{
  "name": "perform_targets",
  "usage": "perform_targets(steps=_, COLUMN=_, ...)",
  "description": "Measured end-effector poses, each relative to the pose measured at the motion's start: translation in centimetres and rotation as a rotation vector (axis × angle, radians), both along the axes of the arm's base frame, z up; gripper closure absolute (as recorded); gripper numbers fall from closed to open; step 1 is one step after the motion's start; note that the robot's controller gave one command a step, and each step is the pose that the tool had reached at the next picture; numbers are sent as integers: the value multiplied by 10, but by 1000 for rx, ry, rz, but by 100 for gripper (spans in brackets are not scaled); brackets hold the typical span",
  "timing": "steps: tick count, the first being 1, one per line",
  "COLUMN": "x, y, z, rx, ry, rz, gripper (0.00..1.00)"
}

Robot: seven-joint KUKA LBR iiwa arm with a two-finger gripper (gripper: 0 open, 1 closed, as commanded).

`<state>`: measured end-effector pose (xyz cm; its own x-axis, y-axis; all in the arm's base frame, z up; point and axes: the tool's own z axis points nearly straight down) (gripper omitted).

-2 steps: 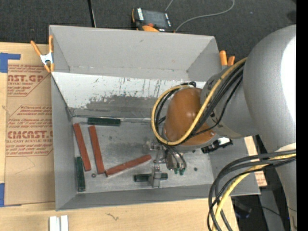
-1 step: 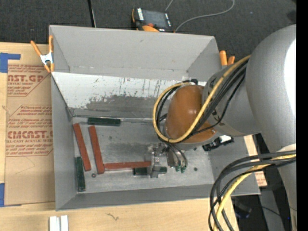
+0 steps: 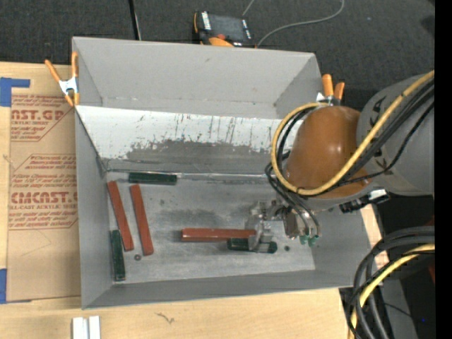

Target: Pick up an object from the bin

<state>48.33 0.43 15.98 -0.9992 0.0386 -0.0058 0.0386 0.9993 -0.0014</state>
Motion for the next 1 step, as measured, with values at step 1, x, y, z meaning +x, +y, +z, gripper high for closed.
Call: perform_targets(steps=1, x=27, y=16, z=152, rx=3, ry=-5, rz=-4, gripper=100)
